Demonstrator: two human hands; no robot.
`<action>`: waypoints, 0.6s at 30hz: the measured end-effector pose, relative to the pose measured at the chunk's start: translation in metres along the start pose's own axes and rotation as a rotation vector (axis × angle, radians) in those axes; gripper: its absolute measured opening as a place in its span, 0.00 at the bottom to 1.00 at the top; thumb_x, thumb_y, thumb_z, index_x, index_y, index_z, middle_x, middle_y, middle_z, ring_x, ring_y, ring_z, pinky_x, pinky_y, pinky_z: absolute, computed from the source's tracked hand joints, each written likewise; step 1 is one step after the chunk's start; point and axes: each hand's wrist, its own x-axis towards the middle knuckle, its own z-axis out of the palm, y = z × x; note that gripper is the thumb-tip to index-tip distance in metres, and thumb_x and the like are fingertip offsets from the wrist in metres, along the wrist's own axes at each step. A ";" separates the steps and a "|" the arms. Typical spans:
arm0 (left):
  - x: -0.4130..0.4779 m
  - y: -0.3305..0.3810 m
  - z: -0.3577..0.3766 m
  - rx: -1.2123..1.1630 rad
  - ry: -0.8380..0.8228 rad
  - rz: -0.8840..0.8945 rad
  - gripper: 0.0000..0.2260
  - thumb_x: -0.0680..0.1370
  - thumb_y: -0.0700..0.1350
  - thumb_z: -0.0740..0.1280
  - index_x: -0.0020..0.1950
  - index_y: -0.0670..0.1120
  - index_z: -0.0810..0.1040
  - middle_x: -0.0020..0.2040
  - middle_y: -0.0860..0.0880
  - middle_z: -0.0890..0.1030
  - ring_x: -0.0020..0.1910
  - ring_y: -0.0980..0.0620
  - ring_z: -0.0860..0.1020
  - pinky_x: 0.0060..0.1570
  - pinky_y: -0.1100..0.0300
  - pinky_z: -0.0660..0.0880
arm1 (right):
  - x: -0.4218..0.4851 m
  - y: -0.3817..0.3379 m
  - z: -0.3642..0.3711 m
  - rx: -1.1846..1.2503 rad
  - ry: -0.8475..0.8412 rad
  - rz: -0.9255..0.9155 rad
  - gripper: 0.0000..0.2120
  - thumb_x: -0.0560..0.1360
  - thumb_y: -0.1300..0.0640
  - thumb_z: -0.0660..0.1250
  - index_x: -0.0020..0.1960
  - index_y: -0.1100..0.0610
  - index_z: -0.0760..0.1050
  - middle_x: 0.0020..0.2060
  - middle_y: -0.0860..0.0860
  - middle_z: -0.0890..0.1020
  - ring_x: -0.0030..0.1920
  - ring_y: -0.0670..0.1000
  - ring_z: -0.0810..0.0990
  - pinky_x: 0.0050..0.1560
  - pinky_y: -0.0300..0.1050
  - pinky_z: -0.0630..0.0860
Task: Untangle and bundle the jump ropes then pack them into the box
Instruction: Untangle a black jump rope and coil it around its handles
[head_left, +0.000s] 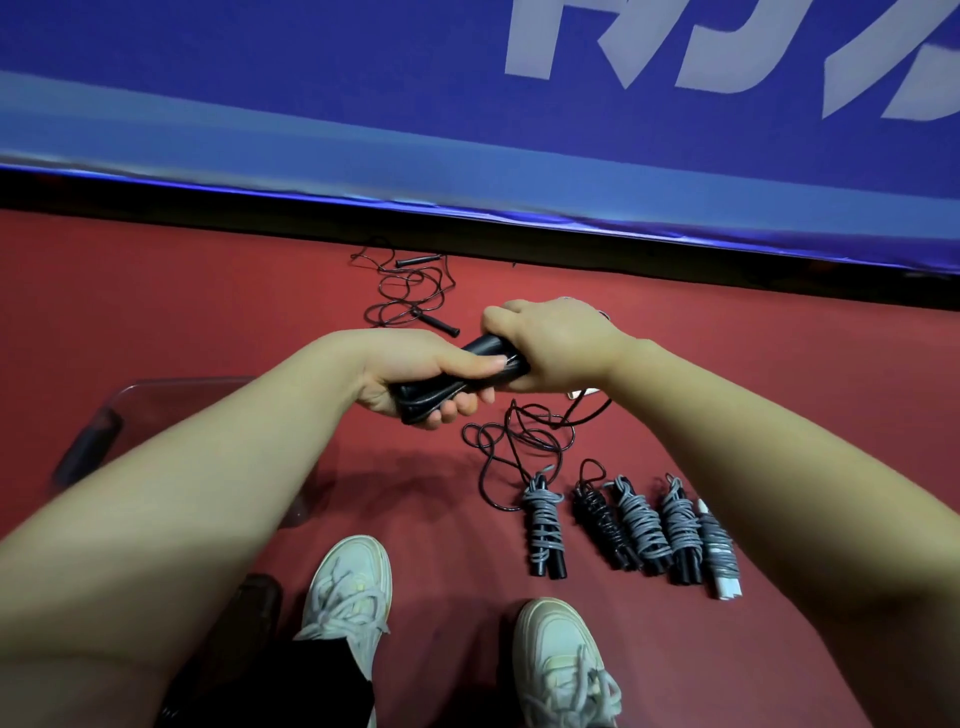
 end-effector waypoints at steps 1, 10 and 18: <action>0.000 0.001 0.000 0.004 0.000 0.015 0.18 0.68 0.56 0.67 0.46 0.43 0.74 0.29 0.52 0.70 0.24 0.59 0.68 0.23 0.68 0.68 | -0.002 0.002 0.000 -0.008 0.002 0.009 0.21 0.73 0.43 0.65 0.57 0.57 0.67 0.49 0.53 0.76 0.41 0.58 0.78 0.35 0.45 0.67; -0.006 0.012 0.008 0.151 0.025 0.078 0.13 0.72 0.54 0.67 0.41 0.46 0.69 0.27 0.52 0.68 0.23 0.58 0.66 0.23 0.67 0.66 | -0.012 -0.001 -0.024 -0.138 0.020 0.080 0.22 0.72 0.41 0.64 0.55 0.57 0.67 0.46 0.53 0.76 0.36 0.56 0.74 0.34 0.44 0.65; -0.007 0.028 0.026 0.268 0.094 0.162 0.04 0.77 0.35 0.64 0.47 0.42 0.69 0.34 0.45 0.74 0.29 0.52 0.77 0.31 0.60 0.77 | -0.027 0.004 -0.037 -0.218 0.003 0.057 0.19 0.72 0.45 0.64 0.57 0.57 0.68 0.47 0.54 0.77 0.38 0.58 0.77 0.34 0.44 0.65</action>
